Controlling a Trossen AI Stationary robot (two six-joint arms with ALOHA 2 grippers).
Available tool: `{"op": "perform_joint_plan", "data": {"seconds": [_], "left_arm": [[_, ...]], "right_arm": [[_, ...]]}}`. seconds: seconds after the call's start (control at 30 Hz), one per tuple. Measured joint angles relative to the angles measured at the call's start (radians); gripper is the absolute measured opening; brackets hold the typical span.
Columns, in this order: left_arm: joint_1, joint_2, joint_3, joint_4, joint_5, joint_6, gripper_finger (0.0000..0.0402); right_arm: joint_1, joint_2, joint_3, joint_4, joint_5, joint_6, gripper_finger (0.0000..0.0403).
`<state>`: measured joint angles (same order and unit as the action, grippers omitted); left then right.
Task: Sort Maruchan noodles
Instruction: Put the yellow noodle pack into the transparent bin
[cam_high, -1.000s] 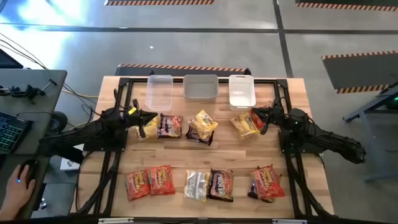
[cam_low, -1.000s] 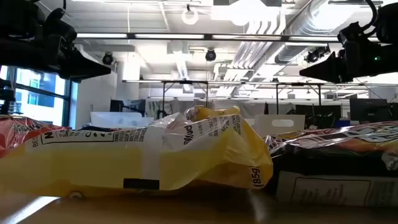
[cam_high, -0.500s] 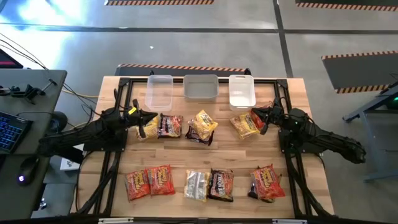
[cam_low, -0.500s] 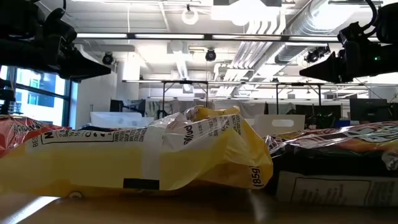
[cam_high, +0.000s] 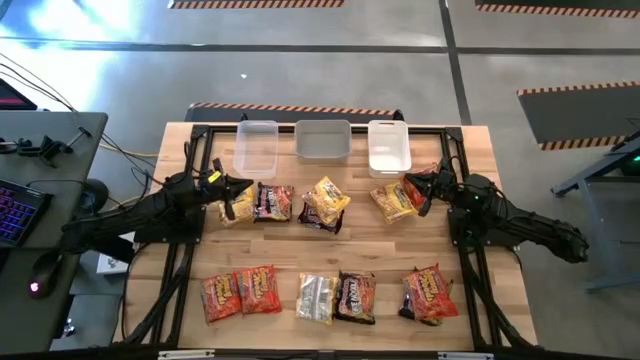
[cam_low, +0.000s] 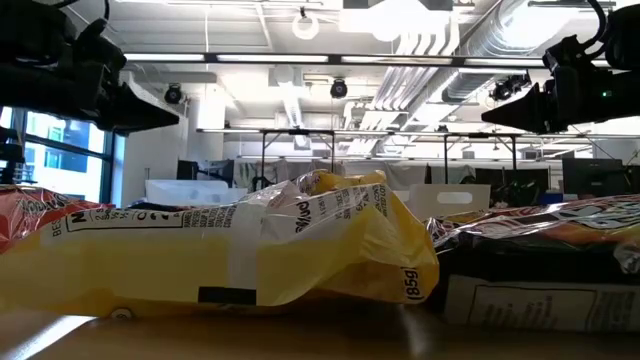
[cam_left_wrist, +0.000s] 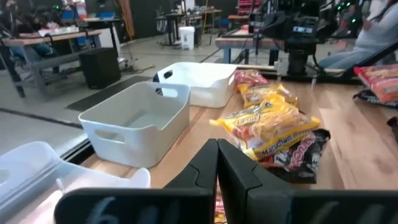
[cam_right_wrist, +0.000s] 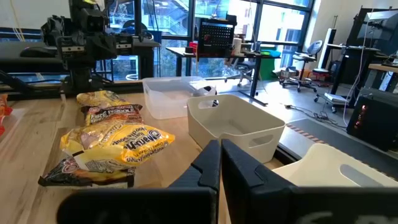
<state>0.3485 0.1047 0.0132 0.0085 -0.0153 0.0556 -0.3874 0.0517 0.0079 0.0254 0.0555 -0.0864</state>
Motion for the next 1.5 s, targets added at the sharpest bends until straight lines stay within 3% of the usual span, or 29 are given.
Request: {"op": "perform_joint_plan", "data": {"seconds": [0.43,0.6,0.77,0.9,1.1,1.27,1.4,1.5], "left_arm": [[-0.001,0.006,0.0,-0.001,0.003,0.004,0.0],[0.001,0.008,0.0,0.089,-0.079,0.379,0.0],[0.001,0.008,0.0,0.108,-0.084,0.484,0.0],[-0.001,0.008,0.0,0.109,-0.06,0.382,0.0],[-0.009,0.008,0.0,0.12,0.059,-0.025,0.0],[-0.009,0.008,0.005,0.194,0.092,-0.272,0.0],[0.007,0.064,0.095,0.04,0.167,-0.426,0.0],[0.017,0.176,0.196,-0.146,0.169,-0.448,0.0]], "right_arm": [[0.0,0.0,0.0,0.0,0.0,0.0,0.0],[0.0,0.0,0.0,0.0,0.0,0.0,0.0],[0.0,0.0,0.0,0.0,0.0,0.0,0.0],[0.0,0.0,0.0,0.0,0.0,0.0,0.0],[0.0,0.0,0.0,0.0,0.0,0.0,0.0],[0.0,0.0,0.0,0.0,0.0,0.0,0.0],[0.0,0.0,0.0,0.0,0.0,0.0,0.0],[0.0,0.0,0.0,0.0,0.0,0.0,0.0]]}}
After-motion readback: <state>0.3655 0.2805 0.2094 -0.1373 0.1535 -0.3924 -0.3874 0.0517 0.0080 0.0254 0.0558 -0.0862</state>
